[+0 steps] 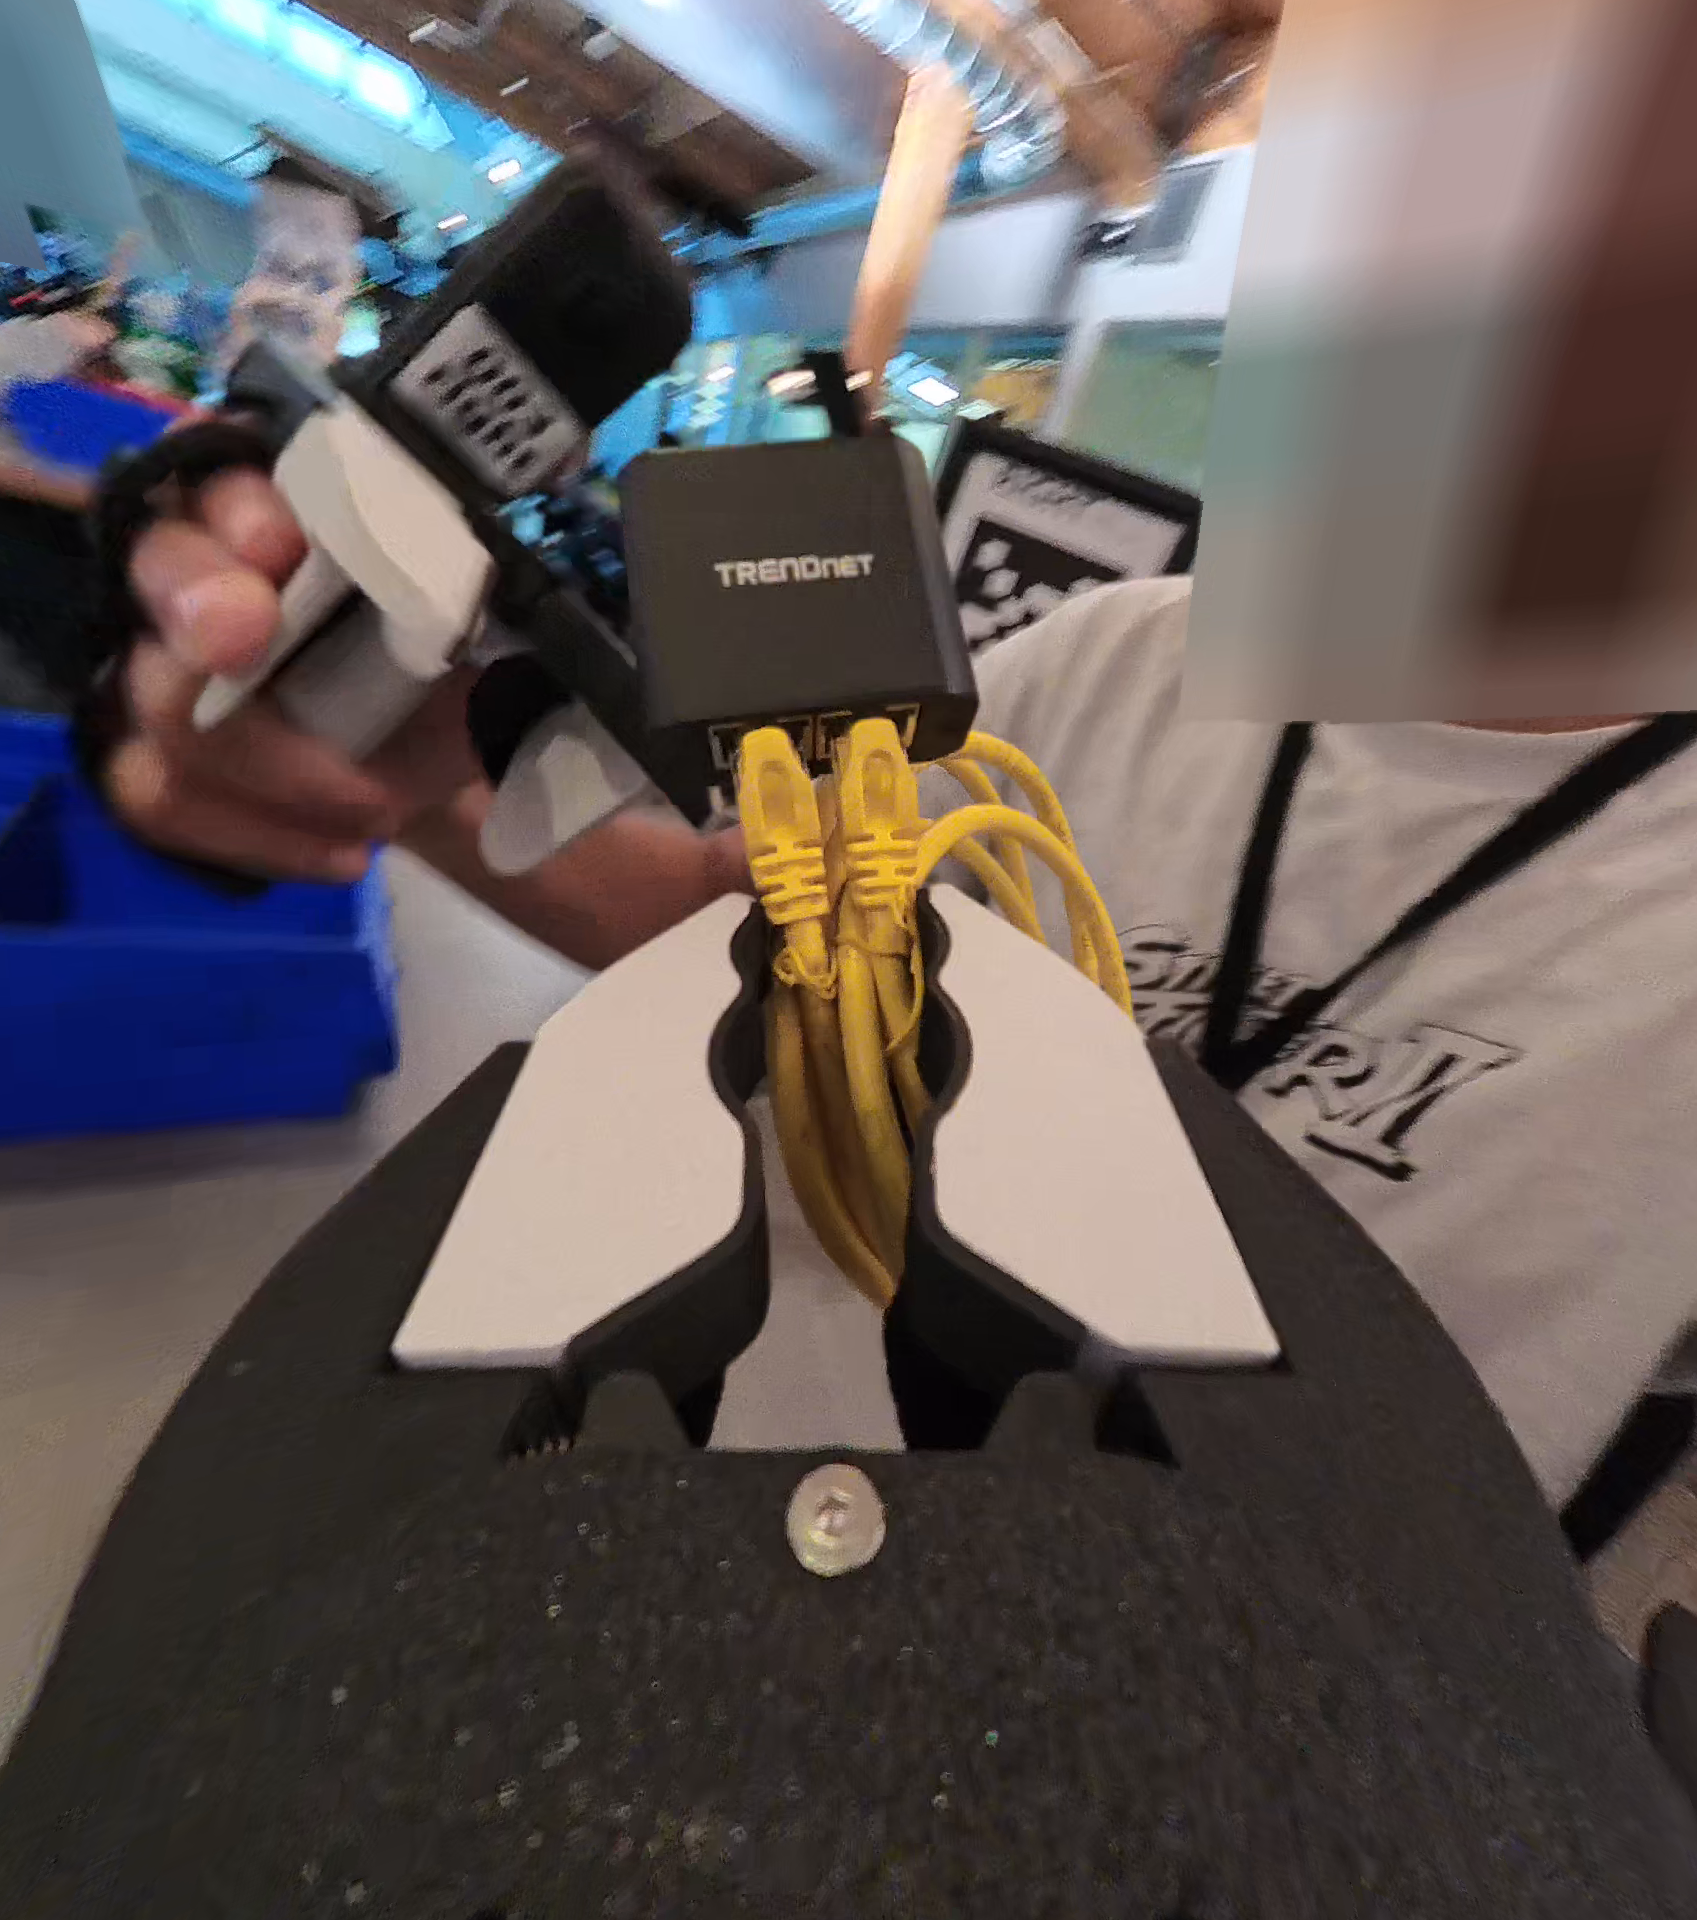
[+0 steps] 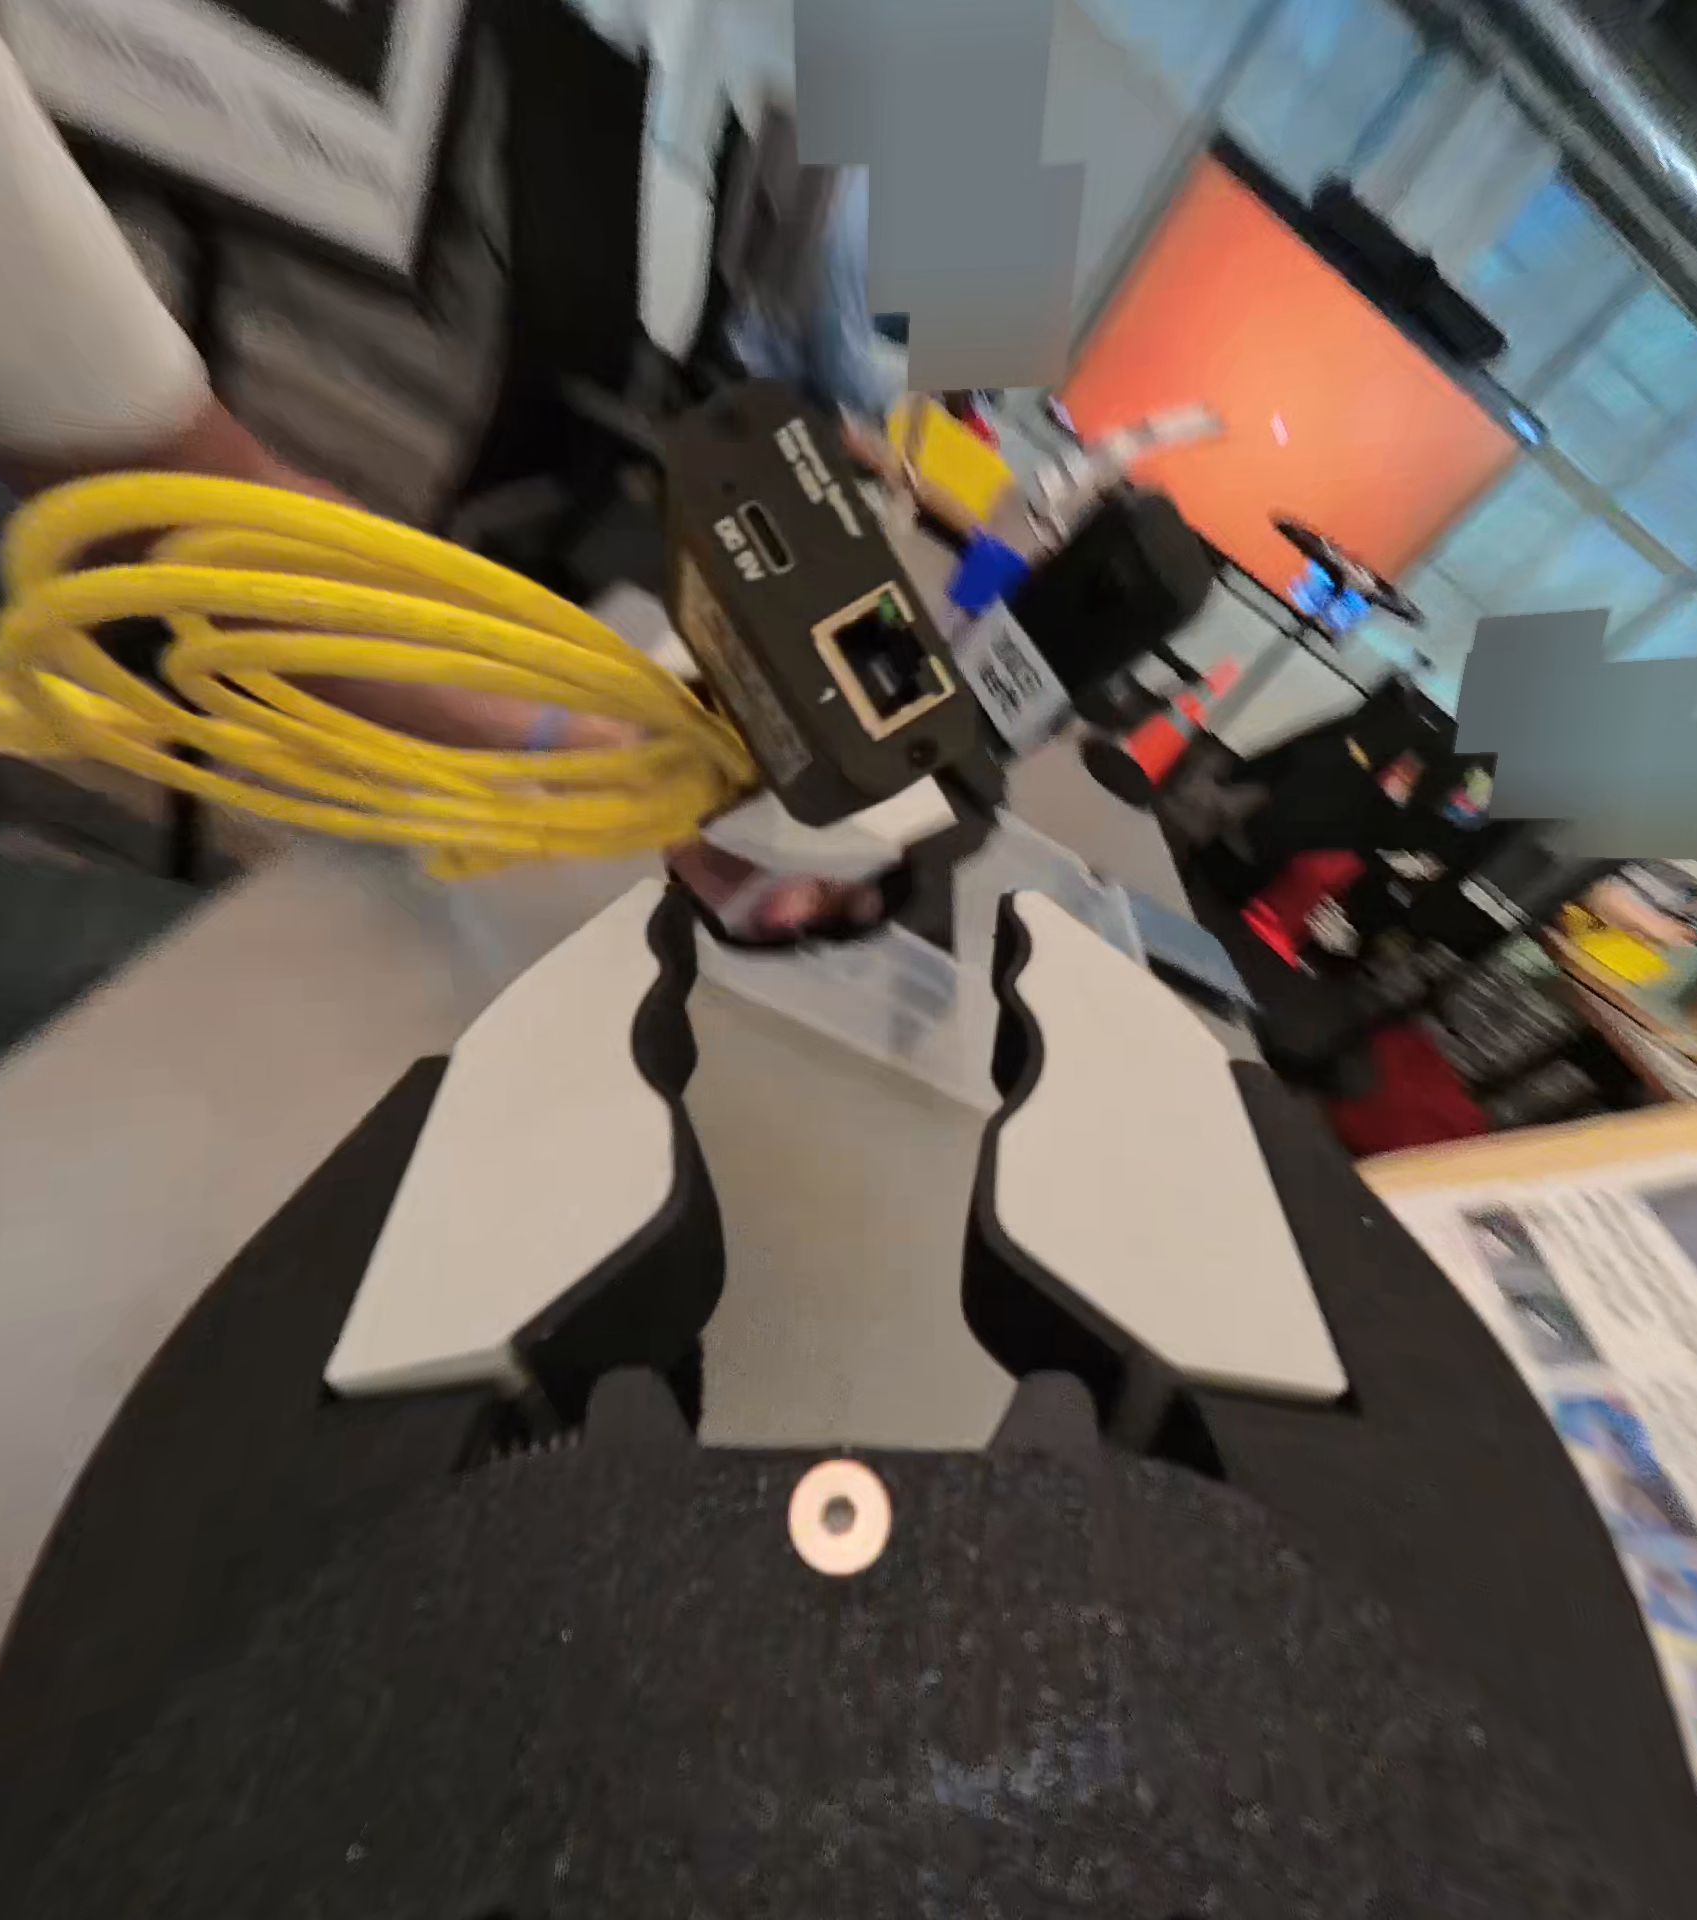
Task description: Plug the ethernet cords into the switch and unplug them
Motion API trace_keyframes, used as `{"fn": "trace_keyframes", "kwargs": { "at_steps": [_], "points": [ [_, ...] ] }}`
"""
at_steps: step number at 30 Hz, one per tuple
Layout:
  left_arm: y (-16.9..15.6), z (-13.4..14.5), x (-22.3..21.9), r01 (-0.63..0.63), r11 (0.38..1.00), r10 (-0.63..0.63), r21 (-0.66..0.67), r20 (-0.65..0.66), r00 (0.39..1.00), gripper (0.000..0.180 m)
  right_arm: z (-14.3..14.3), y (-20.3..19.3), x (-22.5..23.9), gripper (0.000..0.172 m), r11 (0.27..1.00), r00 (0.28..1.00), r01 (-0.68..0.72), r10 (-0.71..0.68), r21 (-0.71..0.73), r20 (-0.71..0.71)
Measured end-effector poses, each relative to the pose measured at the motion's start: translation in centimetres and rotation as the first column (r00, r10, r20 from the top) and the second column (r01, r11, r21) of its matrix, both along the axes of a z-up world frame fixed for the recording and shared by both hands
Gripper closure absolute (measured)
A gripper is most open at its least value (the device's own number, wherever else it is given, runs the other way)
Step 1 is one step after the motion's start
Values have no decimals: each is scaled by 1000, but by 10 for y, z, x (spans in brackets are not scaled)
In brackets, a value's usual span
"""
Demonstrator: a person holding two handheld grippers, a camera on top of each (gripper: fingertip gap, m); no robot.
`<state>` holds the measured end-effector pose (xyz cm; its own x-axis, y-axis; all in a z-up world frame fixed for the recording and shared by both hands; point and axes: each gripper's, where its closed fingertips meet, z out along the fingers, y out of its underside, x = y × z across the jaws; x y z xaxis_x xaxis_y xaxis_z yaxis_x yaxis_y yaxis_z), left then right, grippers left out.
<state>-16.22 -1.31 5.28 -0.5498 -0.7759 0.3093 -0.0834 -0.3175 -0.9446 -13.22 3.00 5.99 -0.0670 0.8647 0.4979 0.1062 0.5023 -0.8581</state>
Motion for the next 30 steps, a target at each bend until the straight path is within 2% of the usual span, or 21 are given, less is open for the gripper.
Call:
{"fn": "trace_keyframes", "kwargs": {
  "at_steps": [4,9,11,12,16,21,23,27,29,30],
  "points": [
    [-17,12,9,262,964,-254,-44,131,958,155,18,-29,-2,125,974,974,-196,179,-116,-138],
    [-13,10,28,438,895,-408,-84,240,881,155,37,-52,6,133,901,894,-396,335,-176,-297],
    [-8,9,34,478,873,-435,-99,287,854,154,40,-49,6,138,911,895,-377,311,-170,-320],
    [-6,6,38,489,866,-443,-106,293,847,154,40,-46,6,146,922,900,-355,292,-153,-325],
    [4,1,42,542,828,-463,-144,369,806,154,39,-39,5,148,951,924,-283,236,-126,-301],
    [10,-6,47,559,810,-457,-178,406,792,150,31,-40,-6,148,983,962,-181,169,-38,-215],
    [15,-8,51,522,825,-413,-216,400,818,146,29,-37,-11,148,993,979,-122,119,-6,-165],
    [33,-13,51,361,884,-262,-296,325,909,145,31,-34,-5,148,996,990,-66,72,54,-118],
    [56,-6,45,246,898,-135,-364,303,943,138,32,-30,-1,147,993,997,-10,19,117,-81],
    [75,0,42,134,904,-15,-405,284,959,137,32,-28,1,147,988,998,23,-13,156,-62]
  ]
}}
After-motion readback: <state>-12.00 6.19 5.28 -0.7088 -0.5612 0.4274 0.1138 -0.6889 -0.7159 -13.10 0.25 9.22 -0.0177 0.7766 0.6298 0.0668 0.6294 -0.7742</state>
